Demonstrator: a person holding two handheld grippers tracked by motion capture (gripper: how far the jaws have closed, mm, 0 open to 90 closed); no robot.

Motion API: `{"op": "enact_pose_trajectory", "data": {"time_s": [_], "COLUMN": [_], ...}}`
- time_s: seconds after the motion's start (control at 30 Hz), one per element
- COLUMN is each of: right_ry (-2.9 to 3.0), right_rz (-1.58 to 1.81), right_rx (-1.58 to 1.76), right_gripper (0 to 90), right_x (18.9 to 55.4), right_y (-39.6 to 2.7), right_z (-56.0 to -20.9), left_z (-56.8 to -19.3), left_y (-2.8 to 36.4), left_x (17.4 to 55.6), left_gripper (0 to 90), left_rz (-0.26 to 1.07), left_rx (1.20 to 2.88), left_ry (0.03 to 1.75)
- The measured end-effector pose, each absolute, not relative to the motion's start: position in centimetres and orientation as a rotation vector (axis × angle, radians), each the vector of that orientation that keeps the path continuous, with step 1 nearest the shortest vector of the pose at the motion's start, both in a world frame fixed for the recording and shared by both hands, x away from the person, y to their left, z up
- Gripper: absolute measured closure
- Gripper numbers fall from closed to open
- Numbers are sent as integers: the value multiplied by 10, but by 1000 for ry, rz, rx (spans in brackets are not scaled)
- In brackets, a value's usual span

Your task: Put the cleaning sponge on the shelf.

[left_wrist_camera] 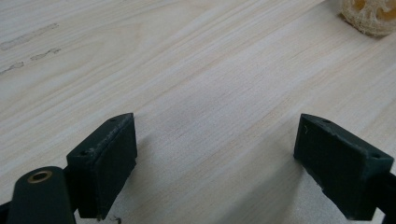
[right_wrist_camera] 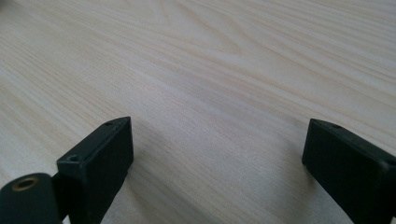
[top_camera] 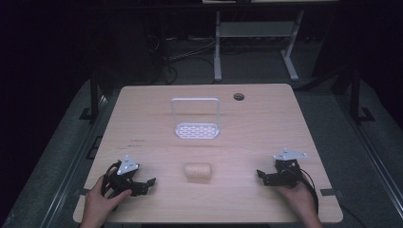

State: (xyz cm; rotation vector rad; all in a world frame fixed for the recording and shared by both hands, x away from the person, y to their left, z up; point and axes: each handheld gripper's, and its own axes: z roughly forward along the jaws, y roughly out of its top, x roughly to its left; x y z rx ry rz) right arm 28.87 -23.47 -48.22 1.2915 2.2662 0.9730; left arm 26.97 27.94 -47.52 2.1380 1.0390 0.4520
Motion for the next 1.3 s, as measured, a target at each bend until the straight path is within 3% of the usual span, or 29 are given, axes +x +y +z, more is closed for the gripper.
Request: {"op": "enact_pose_trajectory", "data": {"time_s": [1.3], "right_ry": [2370], "right_rz": [1047], "right_rx": [1155], "right_gripper": [85], "right_x": [290], "right_y": [-222], "right_z": [-474], "left_z": [-475], "left_y": [280], "left_x": [270], "left_gripper": [128], "left_rz": [452], "left_rx": [2137], "left_ry": [1039]}}
